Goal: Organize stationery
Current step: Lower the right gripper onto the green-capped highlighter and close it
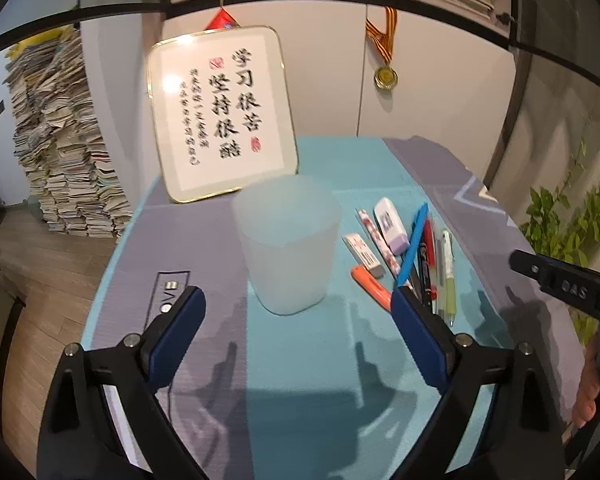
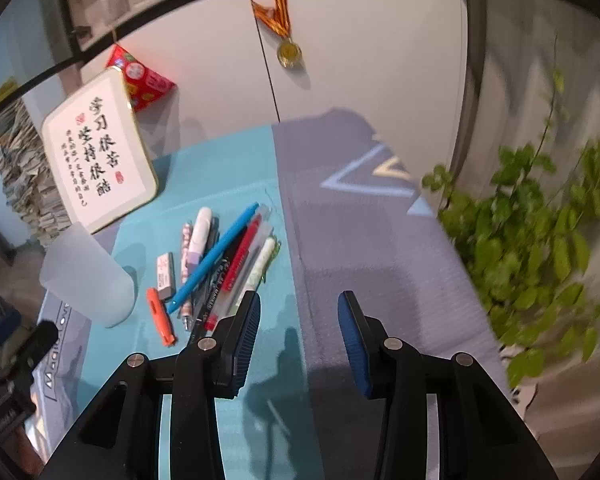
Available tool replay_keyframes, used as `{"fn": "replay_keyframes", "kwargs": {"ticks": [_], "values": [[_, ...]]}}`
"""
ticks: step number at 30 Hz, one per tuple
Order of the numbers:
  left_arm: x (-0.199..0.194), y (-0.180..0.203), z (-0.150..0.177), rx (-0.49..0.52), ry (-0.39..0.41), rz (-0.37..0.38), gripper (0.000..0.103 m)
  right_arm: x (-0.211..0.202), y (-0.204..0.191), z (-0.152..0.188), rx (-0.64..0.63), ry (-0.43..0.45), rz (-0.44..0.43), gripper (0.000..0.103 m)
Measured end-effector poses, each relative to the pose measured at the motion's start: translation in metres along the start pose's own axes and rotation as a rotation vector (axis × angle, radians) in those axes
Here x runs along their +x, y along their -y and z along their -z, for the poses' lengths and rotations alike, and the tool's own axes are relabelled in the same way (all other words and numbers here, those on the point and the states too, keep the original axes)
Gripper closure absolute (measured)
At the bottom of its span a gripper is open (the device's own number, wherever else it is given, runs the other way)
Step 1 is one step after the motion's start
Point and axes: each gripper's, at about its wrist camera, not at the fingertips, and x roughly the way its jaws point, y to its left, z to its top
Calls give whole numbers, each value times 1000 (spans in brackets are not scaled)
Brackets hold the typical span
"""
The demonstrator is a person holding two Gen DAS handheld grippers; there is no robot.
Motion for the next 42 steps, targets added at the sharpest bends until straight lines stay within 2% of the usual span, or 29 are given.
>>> {"fn": "replay_keyframes", "kwargs": {"ticks": [3,7,16,24,25,26,31,39,42], "values": [[9,7,1,20,-24,6,14,15,-3,-4,-1,-42,-25,60],[20,16,1,45,-62,24,25,34,-12,-8,-27,-90,-59,60],[29,12,-3,39,-69,1,25,71,-27,-16,-53,-163,-39,60],[28,20,-4,64,-66,26,25,88,-35,-21,-66,-181,-31,60],[28,20,-4,67,-68,32,25,89,-38,-21,-77,-179,-24,64],[27,21,-4,70,-68,36,25,89,-39,-21,-89,-180,-26,73],[21,18,-10,54,-57,55,25,86,-45,-14,-188,-176,-5,75],[19,30,-12,61,-63,108,25,56,-9,9,-170,-237,-35,77],[14,39,-11,73,-55,133,25,41,8,21,-152,-256,-42,90]]}}
